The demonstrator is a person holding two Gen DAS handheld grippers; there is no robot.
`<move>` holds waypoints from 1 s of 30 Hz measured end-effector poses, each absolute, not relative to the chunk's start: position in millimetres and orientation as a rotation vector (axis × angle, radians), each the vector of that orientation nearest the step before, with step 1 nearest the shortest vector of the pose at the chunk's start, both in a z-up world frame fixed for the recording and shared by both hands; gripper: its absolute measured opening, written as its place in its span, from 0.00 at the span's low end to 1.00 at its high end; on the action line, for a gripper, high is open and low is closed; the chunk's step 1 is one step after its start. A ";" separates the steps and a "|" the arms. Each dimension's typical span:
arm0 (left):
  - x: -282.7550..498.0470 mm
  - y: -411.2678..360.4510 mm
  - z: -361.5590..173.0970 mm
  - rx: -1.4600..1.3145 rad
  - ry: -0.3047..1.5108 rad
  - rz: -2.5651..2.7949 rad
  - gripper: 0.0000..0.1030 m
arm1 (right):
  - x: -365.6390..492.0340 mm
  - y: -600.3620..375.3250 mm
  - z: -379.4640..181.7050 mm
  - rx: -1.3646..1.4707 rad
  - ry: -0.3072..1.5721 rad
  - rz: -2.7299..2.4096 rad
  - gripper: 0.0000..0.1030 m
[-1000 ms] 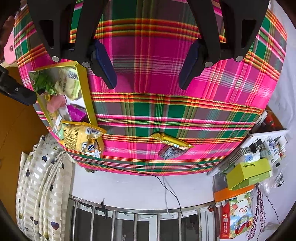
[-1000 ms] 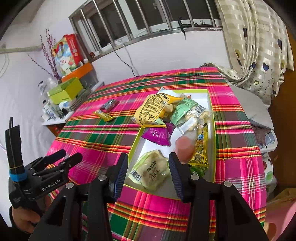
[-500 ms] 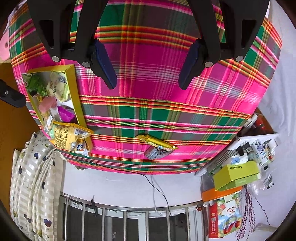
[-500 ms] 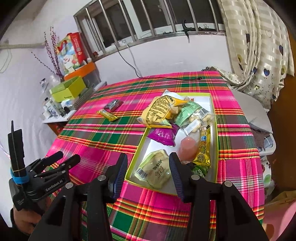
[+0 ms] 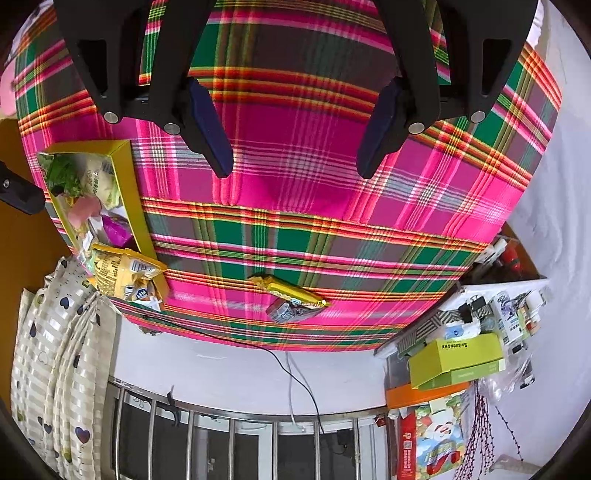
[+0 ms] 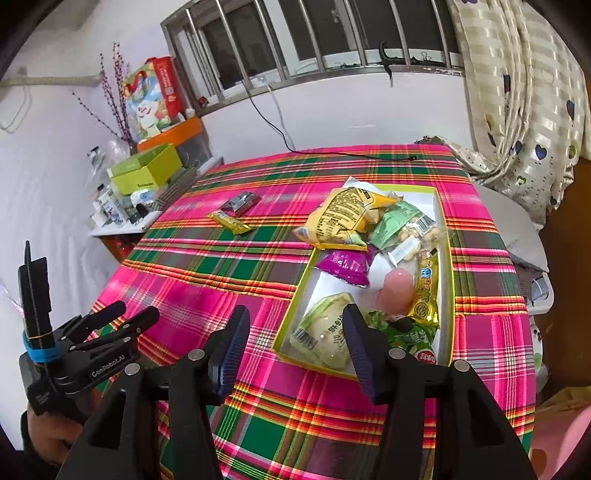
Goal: Organize snacks
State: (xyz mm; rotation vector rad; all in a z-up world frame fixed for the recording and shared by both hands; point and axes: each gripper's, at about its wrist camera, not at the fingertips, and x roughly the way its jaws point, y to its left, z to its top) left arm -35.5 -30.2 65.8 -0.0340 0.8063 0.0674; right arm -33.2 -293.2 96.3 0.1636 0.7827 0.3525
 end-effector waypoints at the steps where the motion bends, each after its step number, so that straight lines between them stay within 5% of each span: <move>1: -35.4 -29.5 65.0 -0.035 0.808 0.068 0.68 | -33.2 -292.5 95.8 0.162 0.784 0.353 0.51; 30: -22.6 -6.3 42.2 -0.084 0.864 0.058 0.68 | -18.0 -268.3 84.8 0.113 0.804 0.406 0.53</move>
